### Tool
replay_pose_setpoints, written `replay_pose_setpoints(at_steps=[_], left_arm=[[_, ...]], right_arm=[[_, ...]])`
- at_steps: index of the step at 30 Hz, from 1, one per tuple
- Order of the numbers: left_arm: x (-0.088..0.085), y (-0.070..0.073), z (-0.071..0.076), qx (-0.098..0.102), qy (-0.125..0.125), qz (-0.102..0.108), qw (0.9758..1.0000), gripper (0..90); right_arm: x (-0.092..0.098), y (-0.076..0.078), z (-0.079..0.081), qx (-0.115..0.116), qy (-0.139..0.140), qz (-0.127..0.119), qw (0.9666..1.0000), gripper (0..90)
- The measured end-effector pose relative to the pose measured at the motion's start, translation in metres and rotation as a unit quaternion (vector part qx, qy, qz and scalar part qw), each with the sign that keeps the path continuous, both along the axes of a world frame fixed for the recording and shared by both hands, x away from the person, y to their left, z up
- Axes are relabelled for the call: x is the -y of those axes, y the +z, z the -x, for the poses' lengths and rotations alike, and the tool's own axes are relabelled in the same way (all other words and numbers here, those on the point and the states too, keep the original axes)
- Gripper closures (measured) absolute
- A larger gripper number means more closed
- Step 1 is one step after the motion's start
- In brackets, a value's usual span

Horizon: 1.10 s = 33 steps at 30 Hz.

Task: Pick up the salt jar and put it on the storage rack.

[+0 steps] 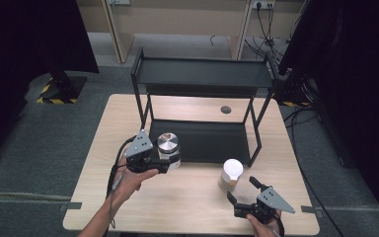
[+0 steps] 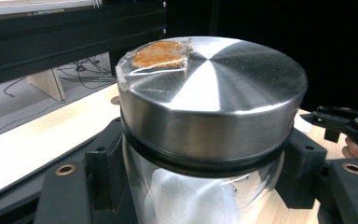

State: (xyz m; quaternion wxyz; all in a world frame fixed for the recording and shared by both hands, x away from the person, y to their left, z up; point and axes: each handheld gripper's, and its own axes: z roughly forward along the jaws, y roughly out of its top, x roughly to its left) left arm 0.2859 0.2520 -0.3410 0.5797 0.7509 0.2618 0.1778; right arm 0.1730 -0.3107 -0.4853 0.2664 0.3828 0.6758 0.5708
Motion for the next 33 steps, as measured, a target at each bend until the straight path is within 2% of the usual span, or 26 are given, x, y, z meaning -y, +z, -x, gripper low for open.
replay_pose_setpoints(at_steps=[5,15,33], left_arm=[[0.0,0.013,-0.006,0.003,-0.002,0.003,1.0,31.2],[-0.001,0.032,-0.016,-0.004,-0.009,0.009,0.9999,31.1],[0.001,0.07,-0.031,-0.003,-0.006,0.007,0.9999,31.2]], right_arm=[[0.0,0.0,0.0,0.0,0.0,-0.001,1.0,0.5],[0.001,0.0,0.0,-0.002,-0.002,-0.004,1.0,0.5],[0.001,0.0,0.0,-0.002,-0.002,-0.005,1.0,0.5]])
